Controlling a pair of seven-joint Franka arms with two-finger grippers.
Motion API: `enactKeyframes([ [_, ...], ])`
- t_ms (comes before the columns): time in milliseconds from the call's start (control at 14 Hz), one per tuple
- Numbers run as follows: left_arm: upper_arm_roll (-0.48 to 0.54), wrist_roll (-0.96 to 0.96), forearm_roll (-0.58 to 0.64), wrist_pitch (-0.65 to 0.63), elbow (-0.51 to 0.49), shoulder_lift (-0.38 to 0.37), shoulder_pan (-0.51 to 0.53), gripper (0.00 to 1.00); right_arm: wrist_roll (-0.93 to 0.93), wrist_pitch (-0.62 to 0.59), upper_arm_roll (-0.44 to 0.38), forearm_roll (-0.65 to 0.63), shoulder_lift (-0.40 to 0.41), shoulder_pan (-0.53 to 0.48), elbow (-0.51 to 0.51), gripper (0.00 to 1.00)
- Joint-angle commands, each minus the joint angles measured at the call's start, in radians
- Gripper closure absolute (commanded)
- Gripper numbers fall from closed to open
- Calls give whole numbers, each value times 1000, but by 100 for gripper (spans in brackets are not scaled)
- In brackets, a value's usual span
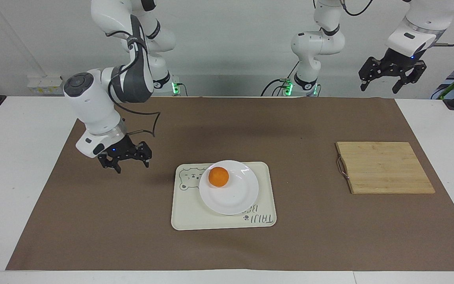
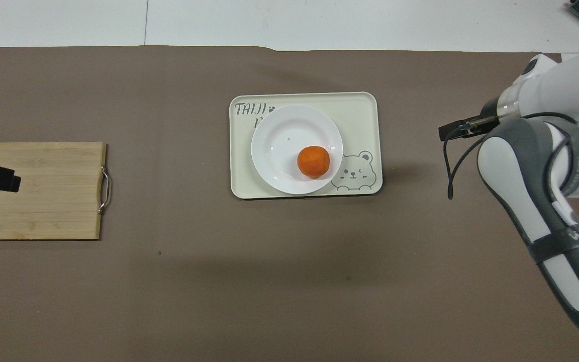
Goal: Place orange and plate with both arms
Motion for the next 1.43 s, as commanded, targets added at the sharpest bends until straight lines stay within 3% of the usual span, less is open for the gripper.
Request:
enactKeyframes([
  [0,-7,-4,2,-2,-17,-18,11,0,-48,-74,13,-57,-79,-65,-10,0],
  [500,-7,-4,2,-2,-17,-18,11,0,62,-285,13,-58,-231,-80,-1,0],
  [643,-7,-4,2,-1,-17,-18,11,0,62,-394,20,-58,-225,-83,83,0],
  [1357,-7,-4,2,-2,-18,-18,11,0,68,-416,22,-55,-242,-77,66,0],
])
